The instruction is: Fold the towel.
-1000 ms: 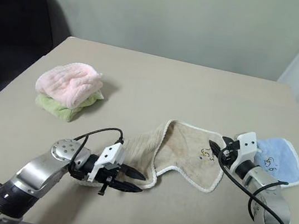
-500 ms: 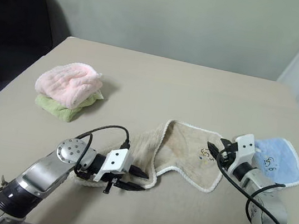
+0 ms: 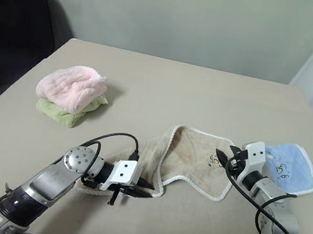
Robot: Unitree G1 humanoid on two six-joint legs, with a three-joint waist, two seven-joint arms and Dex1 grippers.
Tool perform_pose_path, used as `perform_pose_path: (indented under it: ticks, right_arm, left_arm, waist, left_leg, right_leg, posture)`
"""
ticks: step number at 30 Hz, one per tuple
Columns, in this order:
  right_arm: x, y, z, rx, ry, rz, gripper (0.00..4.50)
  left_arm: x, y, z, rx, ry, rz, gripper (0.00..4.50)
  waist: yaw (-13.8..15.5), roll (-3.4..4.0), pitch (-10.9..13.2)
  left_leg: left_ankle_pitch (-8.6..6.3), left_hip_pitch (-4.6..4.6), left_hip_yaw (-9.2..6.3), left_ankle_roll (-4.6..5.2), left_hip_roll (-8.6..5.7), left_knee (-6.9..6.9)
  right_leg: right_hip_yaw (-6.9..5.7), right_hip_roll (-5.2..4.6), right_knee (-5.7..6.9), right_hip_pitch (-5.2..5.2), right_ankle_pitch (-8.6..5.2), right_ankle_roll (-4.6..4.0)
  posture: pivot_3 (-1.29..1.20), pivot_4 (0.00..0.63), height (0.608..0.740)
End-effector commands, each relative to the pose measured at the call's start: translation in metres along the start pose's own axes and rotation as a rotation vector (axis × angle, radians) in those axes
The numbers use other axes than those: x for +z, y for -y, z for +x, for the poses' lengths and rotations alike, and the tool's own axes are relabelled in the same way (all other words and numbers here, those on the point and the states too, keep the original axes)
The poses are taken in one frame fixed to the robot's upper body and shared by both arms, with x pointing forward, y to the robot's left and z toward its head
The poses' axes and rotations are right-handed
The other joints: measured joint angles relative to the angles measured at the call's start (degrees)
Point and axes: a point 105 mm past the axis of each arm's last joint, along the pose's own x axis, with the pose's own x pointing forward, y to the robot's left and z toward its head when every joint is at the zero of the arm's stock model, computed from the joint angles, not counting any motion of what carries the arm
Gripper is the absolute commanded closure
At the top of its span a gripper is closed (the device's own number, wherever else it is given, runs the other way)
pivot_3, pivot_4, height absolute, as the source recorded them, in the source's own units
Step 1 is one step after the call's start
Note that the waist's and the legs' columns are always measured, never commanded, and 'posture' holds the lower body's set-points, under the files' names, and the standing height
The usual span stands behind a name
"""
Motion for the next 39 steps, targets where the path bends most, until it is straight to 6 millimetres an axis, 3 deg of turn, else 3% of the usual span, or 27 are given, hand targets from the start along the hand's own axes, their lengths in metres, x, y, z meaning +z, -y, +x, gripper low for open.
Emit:
perform_pose_path:
  ticks: [1, 8, 15, 23, 35, 39]
  right_arm:
    - [0.011, -0.002, -0.002, -0.003, 0.038, -0.025, 1.53]
    - [0.012, -0.002, -0.002, -0.005, 0.038, -0.024, 1.53]
    - [0.012, -0.001, -0.002, -0.003, 0.037, -0.025, 1.53]
    - [0.016, 0.001, -0.003, -0.004, 0.04, -0.031, 1.53]
    - [0.018, 0.002, -0.001, 0.004, 0.036, -0.041, 1.53]
    - [0.018, 0.003, -0.001, 0.004, 0.038, -0.041, 1.53]
  left_arm:
    - [0.002, 0.0, 0.0, -0.012, 0.008, 0.004, 4.46]
    - [0.018, -0.001, -0.016, -0.004, 0.142, -0.097, 4.46]
    - [0.028, -0.019, -0.049, 0.078, 0.375, -0.325, 4.46]
    - [0.029, -0.037, -0.074, 0.203, 0.585, -0.533, 4.46]
    - [0.024, -0.051, -0.09, 0.358, 0.758, -0.717, 4.46]
    - [0.023, -0.058, -0.109, 0.443, 0.862, -0.78, 4.46]
  waist:
    - [0.0, 0.01, -0.01]
    - [-0.02, 0.01, 0.0]
    - [-0.01, 0.01, 0.0]
    - [0.0, 0.0, 0.0]
    - [0.0, -0.01, 0.0]
    - [-0.02, -0.03, 0.01]
  left_leg:
    - [0.0, 0.0, 0.0, 0.0, 0.0, 0.0]
    - [-0.01, -0.02, 0.0, -0.01, 0.0, -0.02]
    - [-0.01, -0.03, 0.0, -0.01, 0.0, -0.03]
    - [-0.01, -0.02, 0.02, -0.01, 0.0, -0.02]
    - [0.06, 0.02, 0.04, 0.01, 0.0, 0.01]
    - [0.09, 0.04, 0.05, -0.02, 0.0, 0.0]
  right_leg:
    - [0.0, 0.0, 0.0, 0.0, 0.0, 0.0]
    - [0.0, 0.0, 0.0, -0.03, 0.0, 0.0]
    - [0.0, 0.0, 0.0, -0.03, 0.0, 0.0]
    - [-0.01, -0.01, -0.01, -0.01, 0.0, 0.0]
    - [-0.01, 0.0, 0.01, 0.04, -0.02, 0.03]
    - [-0.01, 0.02, 0.02, 0.05, -0.02, 0.03]
  posture:
    - [0.0, 0.15, 0.74]
    - [0.0, 0.15, 0.74]
    - [0.0, 0.15, 0.74]
    - [0.0, 0.15, 0.74]
    - [0.0, 0.15, 0.74]
    - [0.0, 0.15, 0.74]
